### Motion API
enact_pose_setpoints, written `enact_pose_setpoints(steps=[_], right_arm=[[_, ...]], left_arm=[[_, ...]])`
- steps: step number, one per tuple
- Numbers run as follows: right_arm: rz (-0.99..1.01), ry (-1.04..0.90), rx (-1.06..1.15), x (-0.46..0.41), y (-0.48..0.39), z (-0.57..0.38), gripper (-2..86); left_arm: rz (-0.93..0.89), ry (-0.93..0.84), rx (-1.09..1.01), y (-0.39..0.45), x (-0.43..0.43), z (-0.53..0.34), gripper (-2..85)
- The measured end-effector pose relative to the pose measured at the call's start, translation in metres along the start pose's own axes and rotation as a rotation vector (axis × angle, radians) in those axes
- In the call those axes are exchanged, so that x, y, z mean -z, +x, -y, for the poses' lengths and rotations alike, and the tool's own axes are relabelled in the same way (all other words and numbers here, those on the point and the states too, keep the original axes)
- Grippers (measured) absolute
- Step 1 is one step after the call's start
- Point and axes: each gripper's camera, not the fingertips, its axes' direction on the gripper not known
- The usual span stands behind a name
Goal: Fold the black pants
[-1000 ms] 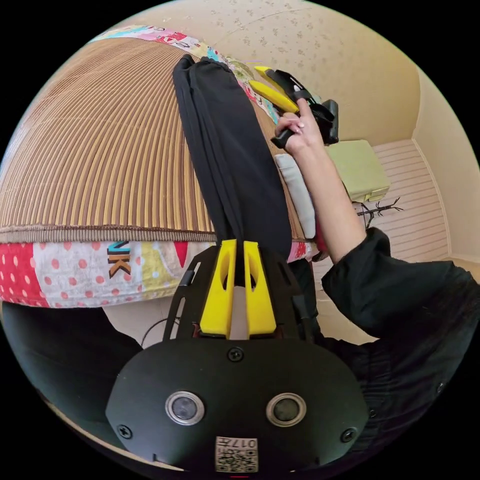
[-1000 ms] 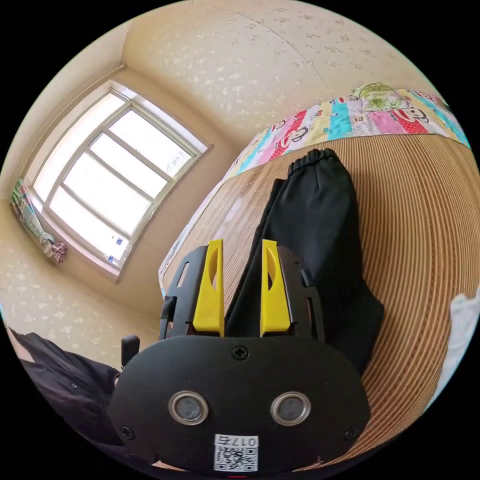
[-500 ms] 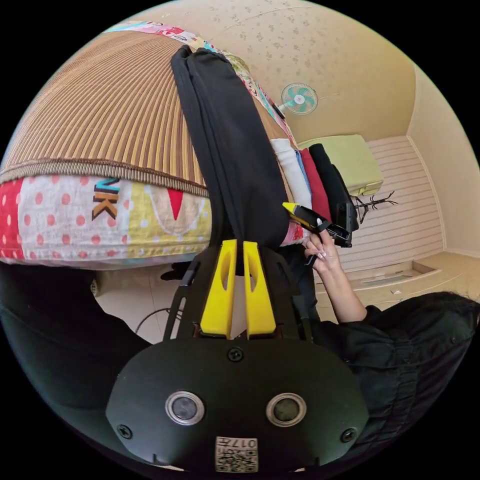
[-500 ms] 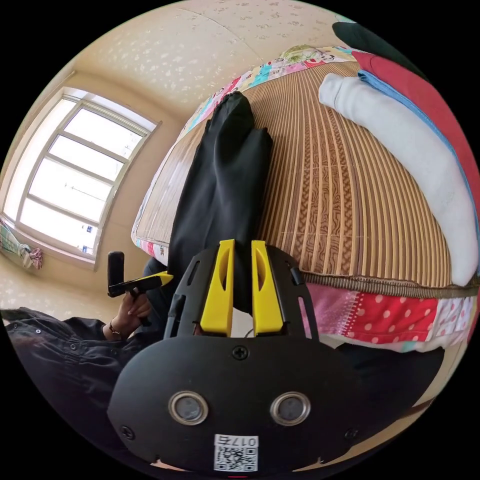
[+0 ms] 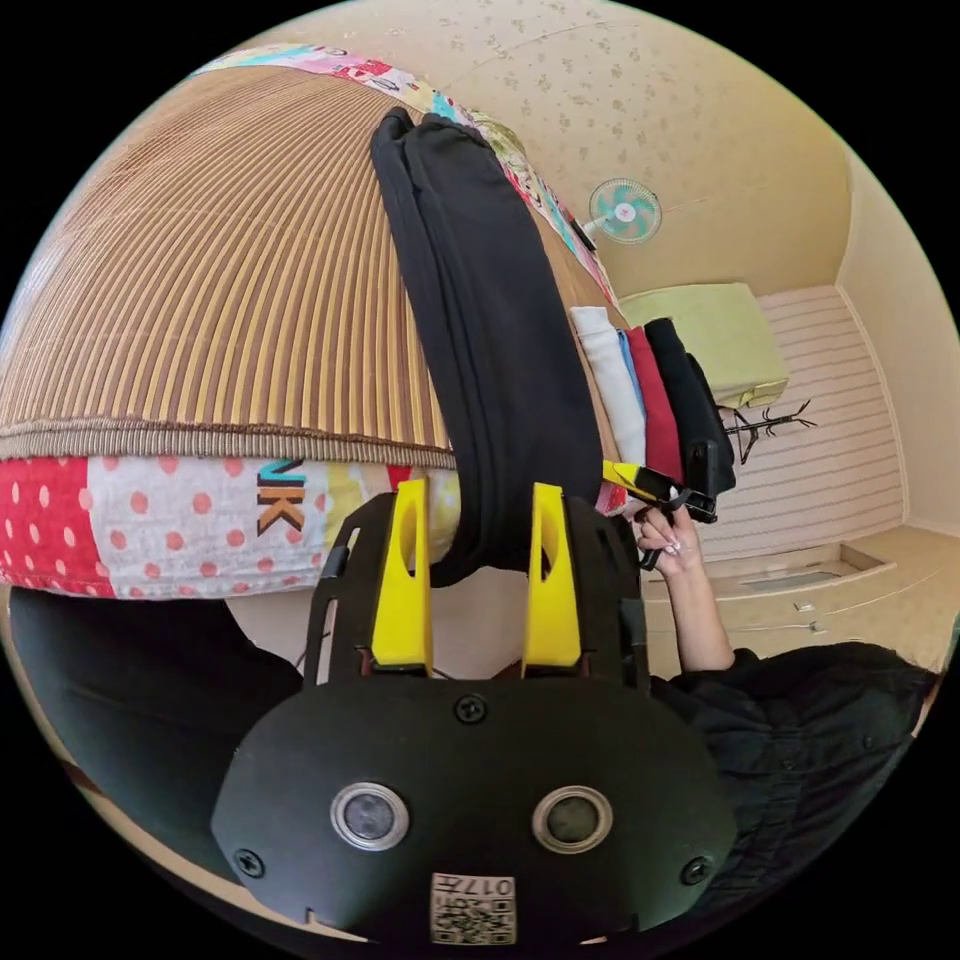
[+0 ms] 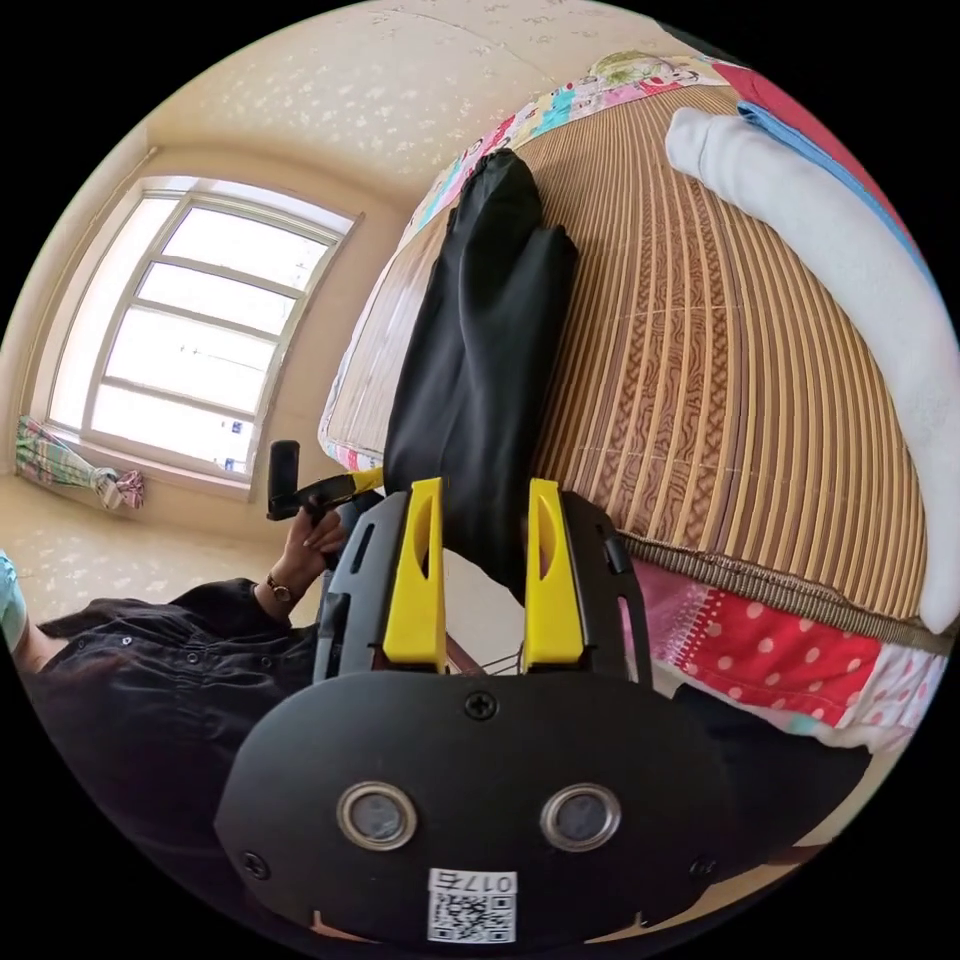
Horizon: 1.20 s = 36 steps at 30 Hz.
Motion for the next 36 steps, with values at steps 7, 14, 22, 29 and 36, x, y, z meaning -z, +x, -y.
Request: enact_pose_setpoints(steps=[7, 14, 22, 29, 36], right_arm=[[0.017, -0.052, 0.034, 0.004, -0.004, -0.011, 9.3], [0.118, 0.002, -0.019, 0.014, 0.022, -0.043, 11.6], [0.296, -0.007, 0.067, 0.018, 0.022, -0.043, 4.9], [0.632, 0.299, 0.503, 0.162, -0.094, -0.066, 2.3], [0.598, 0.506, 0.889, 0.298, -0.238, -0.038, 1.7]], left_arm=[[-0.007, -0.035, -0.073, 0.018, 0.004, -0.011, 4.4], [-0.164, 0.062, 0.037, -0.012, 0.019, -0.042, 8.2], [-0.096, -0.116, -0.115, 0.032, 0.010, -0.024, 5.1], [-0.404, 0.159, -0.512, 0.162, 0.165, -0.045, 4.2], [-0.566, 0.466, -0.843, 0.310, 0.315, -0.024, 4.1]])
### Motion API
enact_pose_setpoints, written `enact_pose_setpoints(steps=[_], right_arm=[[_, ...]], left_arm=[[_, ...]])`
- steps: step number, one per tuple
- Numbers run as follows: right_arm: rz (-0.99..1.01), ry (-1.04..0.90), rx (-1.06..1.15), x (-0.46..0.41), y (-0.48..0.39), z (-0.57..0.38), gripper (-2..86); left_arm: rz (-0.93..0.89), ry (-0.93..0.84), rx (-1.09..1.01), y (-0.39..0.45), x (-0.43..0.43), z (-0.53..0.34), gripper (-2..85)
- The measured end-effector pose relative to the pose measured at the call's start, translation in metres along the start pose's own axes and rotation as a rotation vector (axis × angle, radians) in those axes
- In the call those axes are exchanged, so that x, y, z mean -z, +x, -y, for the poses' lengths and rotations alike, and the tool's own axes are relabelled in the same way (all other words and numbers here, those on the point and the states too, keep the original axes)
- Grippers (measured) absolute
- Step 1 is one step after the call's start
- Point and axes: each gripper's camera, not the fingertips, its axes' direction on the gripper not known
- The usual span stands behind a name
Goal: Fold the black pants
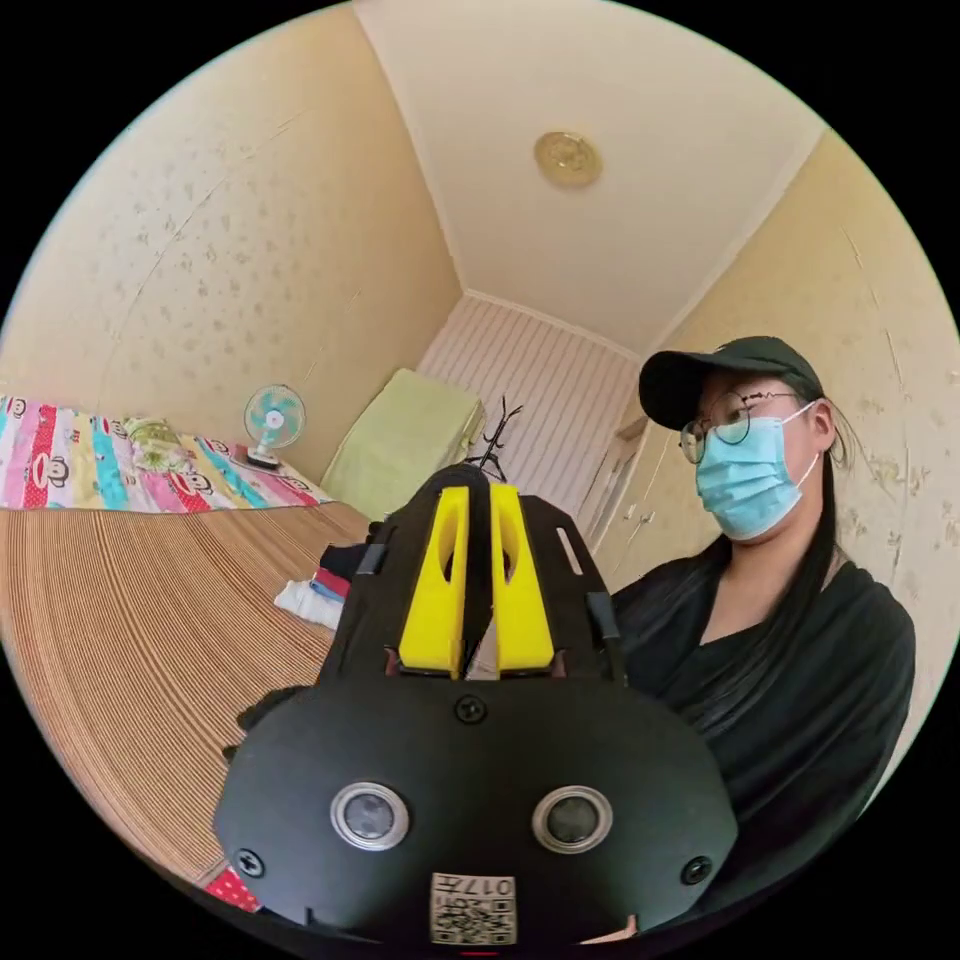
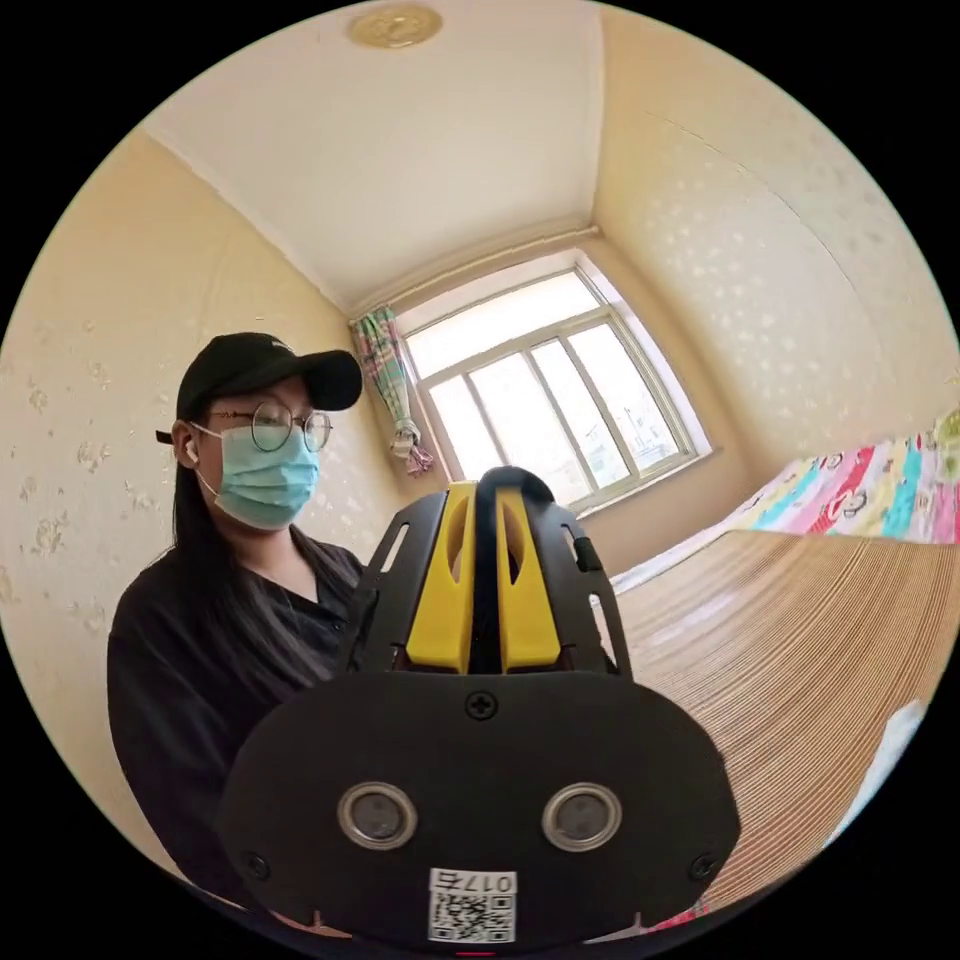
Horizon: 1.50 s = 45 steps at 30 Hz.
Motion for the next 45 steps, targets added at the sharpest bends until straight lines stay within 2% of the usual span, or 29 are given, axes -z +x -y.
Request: enact_pose_setpoints(steps=[2, 6, 9, 11, 14, 17, 19, 20, 22, 23, 24, 26, 29, 31, 34, 36, 39, 43, 45], right_arm=[[-0.068, -0.004, -0.012, 0.000, 0.007, 0.024, 1.7], [-0.299, -0.058, -0.132, -0.001, 0.077, 0.044, 1.6], [-0.333, -0.040, -0.247, -0.001, 0.137, 0.046, 1.6], [-0.339, -0.020, -0.257, -0.005, 0.155, 0.045, 1.6], [-0.417, -0.086, -0.193, -0.025, 0.155, 0.027, 1.6], [-0.511, -0.225, -0.229, -0.044, 0.162, -0.045, 1.6], [-0.560, -0.331, -0.333, -0.050, 0.175, -0.118, 1.7], [-0.592, -0.404, -0.425, -0.052, 0.182, -0.173, 1.9], [-0.634, -0.535, -0.582, -0.053, 0.189, -0.257, 2.3], [-0.634, -0.558, -0.697, -0.049, 0.188, -0.304, 2.5], [-0.611, -0.502, -0.804, -0.039, 0.183, -0.336, 2.7], [-0.585, -0.374, -0.876, -0.023, 0.176, -0.353, 3.5], [-0.612, -0.236, -0.844, -0.009, 0.187, -0.326, 8.8], [-0.654, -0.267, -0.805, -0.017, 0.212, -0.298, 12.8], [-0.680, -0.442, -0.759, -0.060, 0.285, -0.272, 15.5], [-0.523, -0.604, -0.821, -0.122, 0.354, -0.284, 14.2], [-0.624, -0.710, -0.719, -0.200, 0.382, -0.273, 13.1], [-0.564, -0.702, -0.715, -0.307, 0.420, -0.267, 12.6], [-0.502, -0.734, -0.680, -0.402, 0.442, -0.267, 12.4]], left_arm=[[0.035, 0.005, 0.004, -0.002, -0.006, 0.029, 4.1], [0.180, -0.063, 0.163, -0.066, -0.034, 0.065, 4.0], [0.201, -0.061, 0.318, -0.130, -0.049, 0.075, 4.0], [0.217, -0.062, 0.314, -0.151, -0.054, 0.084, 4.1], [0.265, -0.108, 0.254, -0.164, -0.058, 0.085, 4.2], [0.340, -0.215, 0.233, -0.173, -0.062, 0.034, 4.5], [0.417, -0.368, 0.303, -0.188, -0.071, -0.049, 5.2], [0.440, -0.413, 0.339, -0.192, -0.074, -0.075, 5.4], [0.540, -0.613, 0.491, -0.203, -0.086, -0.184, 6.7], [0.568, -0.659, 0.529, -0.204, -0.087, -0.211, 7.1], [0.602, -0.710, 0.601, -0.202, -0.084, -0.256, 7.8], [0.568, -0.675, 0.694, -0.189, -0.069, -0.301, 6.4], [0.492, -0.488, 0.809, -0.165, -0.032, -0.327, 6.5], [0.539, -0.390, 0.803, -0.153, -0.005, -0.315, 6.8], [0.583, -0.277, 0.741, -0.142, 0.027, -0.284, 6.8], [0.595, -0.224, 0.710, -0.134, 0.046, -0.270, 6.9], [0.621, -0.132, 0.690, -0.112, 0.078, -0.263, 6.8], [0.685, 0.000, 0.744, -0.071, 0.126, -0.288, 6.5], [0.719, 0.057, 0.788, -0.055, 0.145, -0.305, 6.5]])
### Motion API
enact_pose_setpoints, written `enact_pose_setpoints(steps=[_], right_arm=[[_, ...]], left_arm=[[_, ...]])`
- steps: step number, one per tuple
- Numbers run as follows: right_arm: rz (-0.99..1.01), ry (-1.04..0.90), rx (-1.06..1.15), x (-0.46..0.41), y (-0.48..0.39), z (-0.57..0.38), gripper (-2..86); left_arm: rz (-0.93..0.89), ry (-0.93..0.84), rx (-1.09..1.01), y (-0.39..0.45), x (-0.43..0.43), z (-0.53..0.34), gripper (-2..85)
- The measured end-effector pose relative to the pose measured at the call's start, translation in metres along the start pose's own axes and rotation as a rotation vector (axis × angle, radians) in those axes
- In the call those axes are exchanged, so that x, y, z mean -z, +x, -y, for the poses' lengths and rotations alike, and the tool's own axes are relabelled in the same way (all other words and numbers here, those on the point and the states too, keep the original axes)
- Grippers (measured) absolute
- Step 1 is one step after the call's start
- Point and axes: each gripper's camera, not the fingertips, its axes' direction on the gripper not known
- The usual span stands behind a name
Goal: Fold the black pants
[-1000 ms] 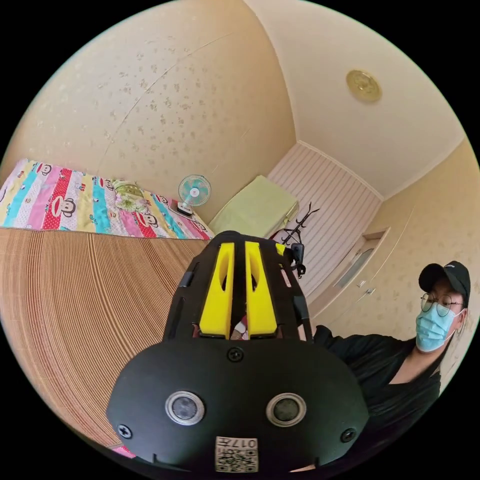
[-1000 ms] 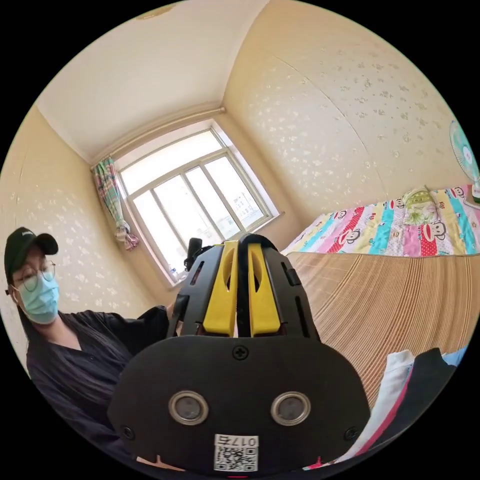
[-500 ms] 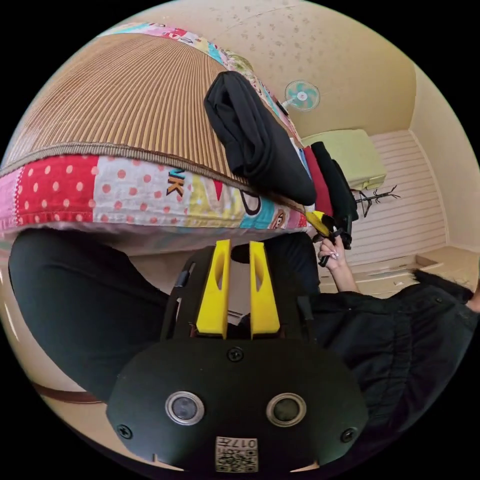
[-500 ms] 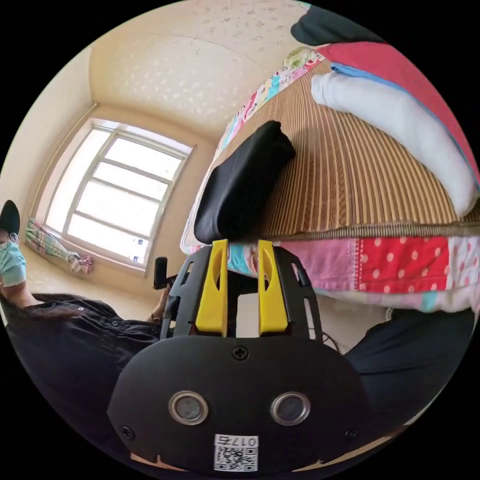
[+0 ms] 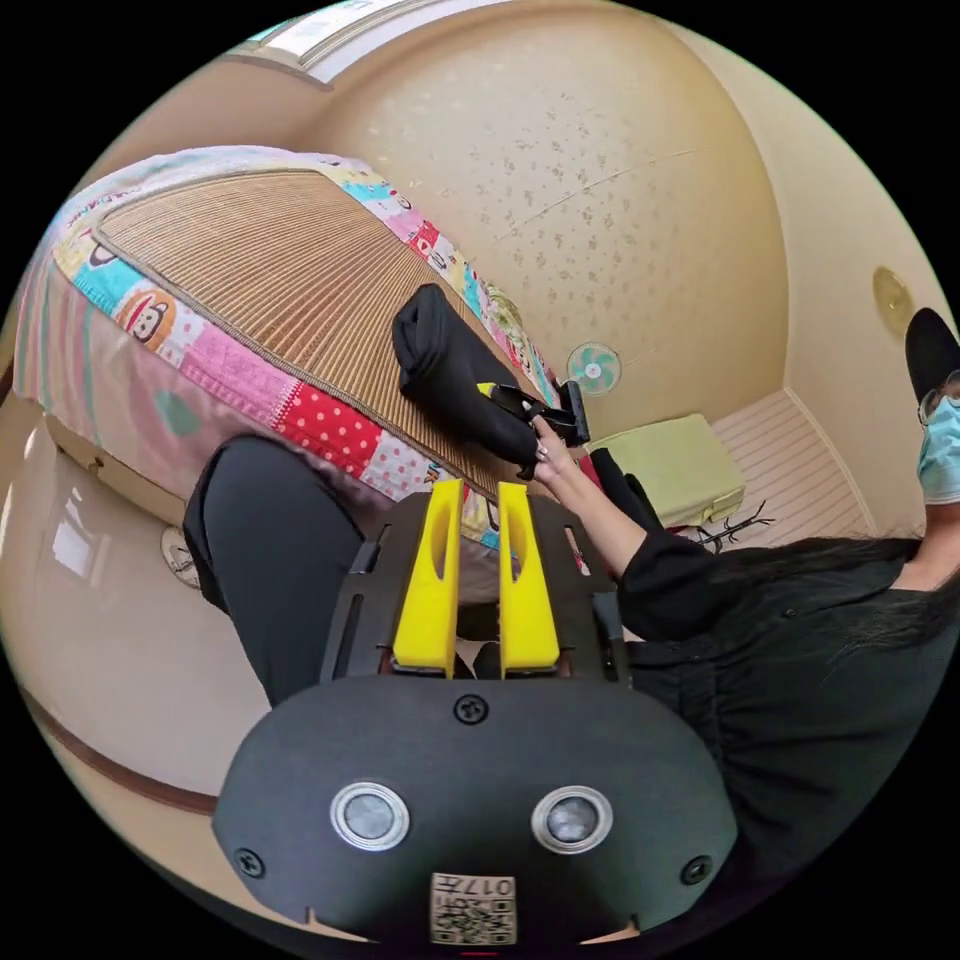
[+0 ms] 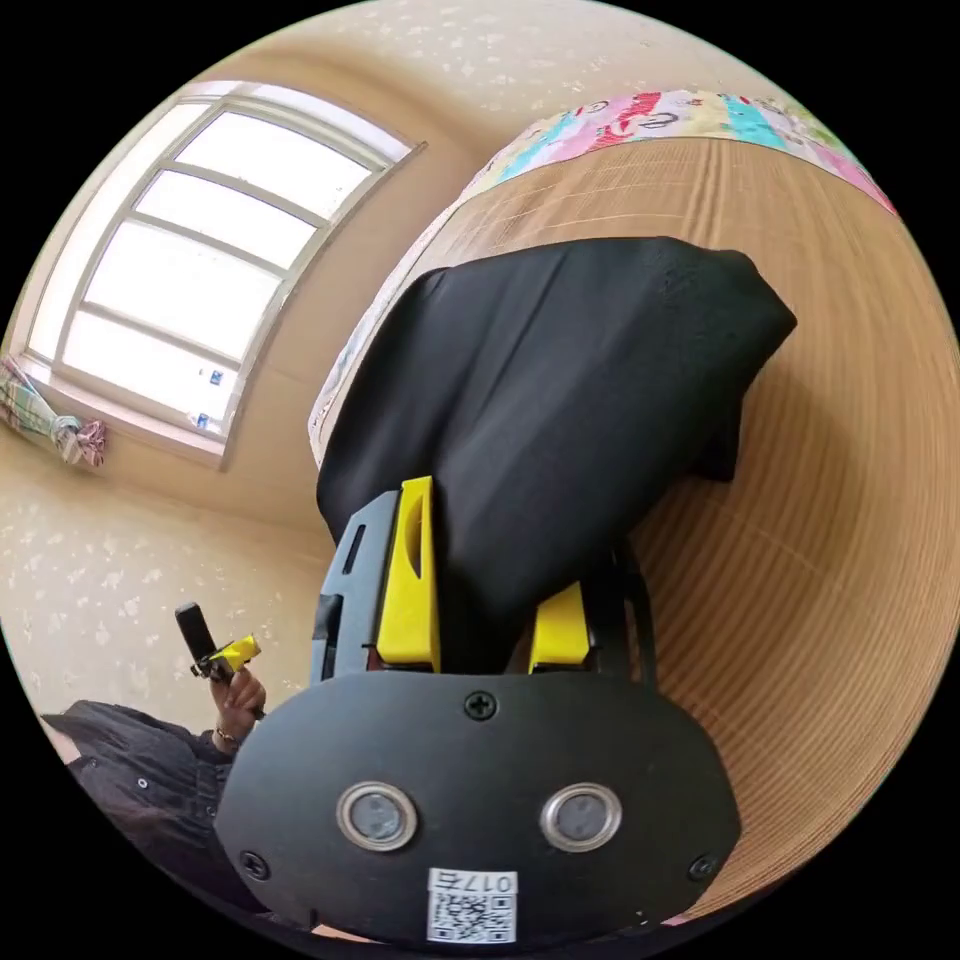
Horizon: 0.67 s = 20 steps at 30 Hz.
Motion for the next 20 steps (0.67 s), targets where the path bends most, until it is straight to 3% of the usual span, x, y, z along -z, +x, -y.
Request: enact_pose_setpoints(steps=[6, 10, 12, 16, 20], right_arm=[[0.070, -0.182, 0.130, -0.169, -0.134, 0.123, 13.1], [0.326, -0.108, 0.138, -0.188, -0.176, 0.112, 11.1], [0.399, -0.121, 0.290, -0.181, -0.192, 0.063, 7.1], [0.288, -0.102, 0.367, -0.126, -0.161, -0.040, 3.9], [-0.054, -0.025, 0.268, -0.003, -0.089, -0.159, 1.6]], left_arm=[[0.055, 0.079, 0.121, -0.025, 0.049, -0.037, 6.5], [0.138, 0.109, 0.098, -0.014, 0.060, -0.043, 6.5], [0.164, 0.111, 0.087, -0.012, 0.056, -0.046, 6.5], [0.138, 0.020, 0.043, -0.015, 0.017, -0.042, 6.5], [0.138, -0.096, -0.095, 0.002, -0.032, -0.030, 6.5]])
